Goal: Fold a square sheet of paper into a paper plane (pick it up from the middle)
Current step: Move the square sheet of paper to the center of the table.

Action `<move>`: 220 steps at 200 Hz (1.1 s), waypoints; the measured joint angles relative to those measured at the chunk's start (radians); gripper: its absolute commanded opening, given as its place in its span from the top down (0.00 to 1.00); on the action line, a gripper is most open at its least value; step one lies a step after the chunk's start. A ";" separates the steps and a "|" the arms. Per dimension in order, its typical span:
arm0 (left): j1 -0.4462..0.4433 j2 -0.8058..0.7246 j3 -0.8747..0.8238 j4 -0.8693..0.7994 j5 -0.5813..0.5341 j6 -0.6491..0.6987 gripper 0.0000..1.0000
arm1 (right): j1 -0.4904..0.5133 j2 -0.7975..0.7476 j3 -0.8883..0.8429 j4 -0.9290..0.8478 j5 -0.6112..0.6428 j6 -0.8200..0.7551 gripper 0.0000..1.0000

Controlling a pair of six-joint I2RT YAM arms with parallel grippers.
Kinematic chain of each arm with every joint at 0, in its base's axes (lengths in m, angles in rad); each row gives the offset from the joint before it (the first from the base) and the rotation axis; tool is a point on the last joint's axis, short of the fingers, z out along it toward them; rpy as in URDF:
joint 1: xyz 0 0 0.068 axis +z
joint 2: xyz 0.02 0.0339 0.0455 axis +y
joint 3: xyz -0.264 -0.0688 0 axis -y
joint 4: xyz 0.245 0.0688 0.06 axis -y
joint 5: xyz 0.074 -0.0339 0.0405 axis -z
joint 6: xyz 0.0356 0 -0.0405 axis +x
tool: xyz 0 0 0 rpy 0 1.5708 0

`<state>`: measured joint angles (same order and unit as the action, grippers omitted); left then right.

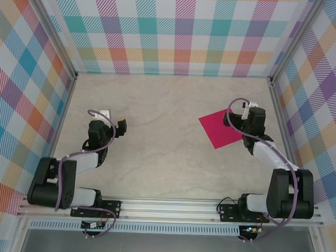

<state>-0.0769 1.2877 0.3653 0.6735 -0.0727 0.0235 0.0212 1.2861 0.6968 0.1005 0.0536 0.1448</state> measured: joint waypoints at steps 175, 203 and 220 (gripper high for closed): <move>0.001 -0.439 0.270 -0.860 -0.017 -0.477 0.00 | -0.001 0.241 0.188 -0.388 -0.410 0.293 0.07; 0.001 -0.414 0.263 -0.855 0.026 -0.476 0.00 | -0.001 0.339 0.238 -0.391 -0.428 0.297 0.09; 0.001 -0.415 0.258 -0.856 0.040 -0.472 0.00 | -0.001 0.398 0.274 -0.391 -0.431 0.298 0.11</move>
<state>-0.0757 0.8730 0.6235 -0.1829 -0.0322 -0.4484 0.0204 1.6844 0.9707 -0.2909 -0.3775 0.4423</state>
